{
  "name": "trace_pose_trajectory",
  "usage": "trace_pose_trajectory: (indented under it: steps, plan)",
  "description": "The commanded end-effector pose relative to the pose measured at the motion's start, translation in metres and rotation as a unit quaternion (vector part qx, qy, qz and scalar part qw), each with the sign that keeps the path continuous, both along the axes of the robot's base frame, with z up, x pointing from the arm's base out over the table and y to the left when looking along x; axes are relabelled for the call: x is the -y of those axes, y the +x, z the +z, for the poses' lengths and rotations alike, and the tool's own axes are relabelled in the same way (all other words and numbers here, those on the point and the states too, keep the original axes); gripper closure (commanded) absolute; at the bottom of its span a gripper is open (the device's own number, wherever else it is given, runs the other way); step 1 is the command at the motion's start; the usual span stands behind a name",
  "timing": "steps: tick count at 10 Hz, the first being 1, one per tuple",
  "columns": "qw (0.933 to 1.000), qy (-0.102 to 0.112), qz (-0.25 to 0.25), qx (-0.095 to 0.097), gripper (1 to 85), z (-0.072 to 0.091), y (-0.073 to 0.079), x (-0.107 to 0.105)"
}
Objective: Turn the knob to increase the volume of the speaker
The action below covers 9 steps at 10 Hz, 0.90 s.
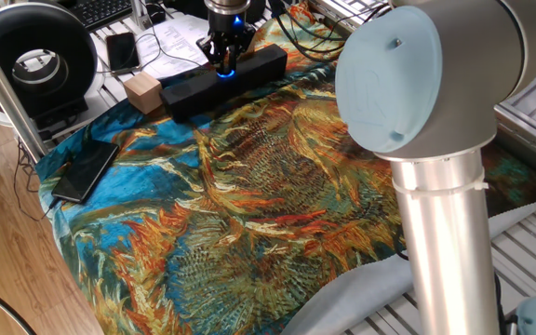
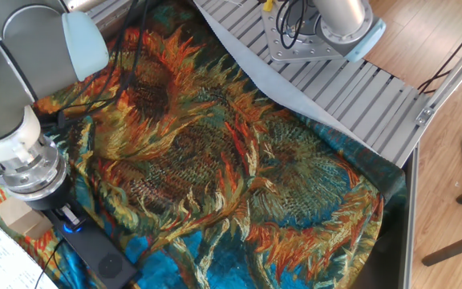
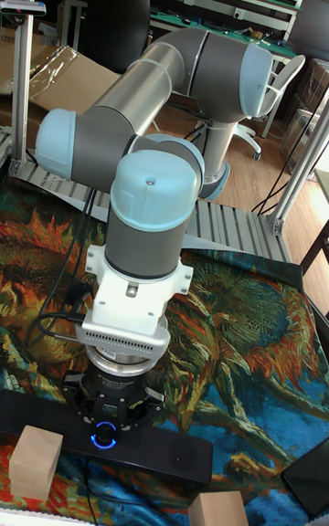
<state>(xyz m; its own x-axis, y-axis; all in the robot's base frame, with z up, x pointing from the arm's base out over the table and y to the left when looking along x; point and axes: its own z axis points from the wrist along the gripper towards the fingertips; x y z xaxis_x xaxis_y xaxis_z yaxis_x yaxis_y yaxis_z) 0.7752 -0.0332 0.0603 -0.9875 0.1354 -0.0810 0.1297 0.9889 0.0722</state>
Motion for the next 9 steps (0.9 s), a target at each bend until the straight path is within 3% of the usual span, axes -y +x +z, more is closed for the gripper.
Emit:
trace_pose_trajectory:
  steps: [1,6,9]
  plan:
    - [0.9994,0.012,-0.032,0.004,60.3,0.001,0.002,-0.001]
    - [0.9937,0.015,-0.111,0.010,62.7,0.005,0.004,0.000]
    - [0.9811,0.043,-0.188,0.010,63.3,0.005,0.009,-0.009]
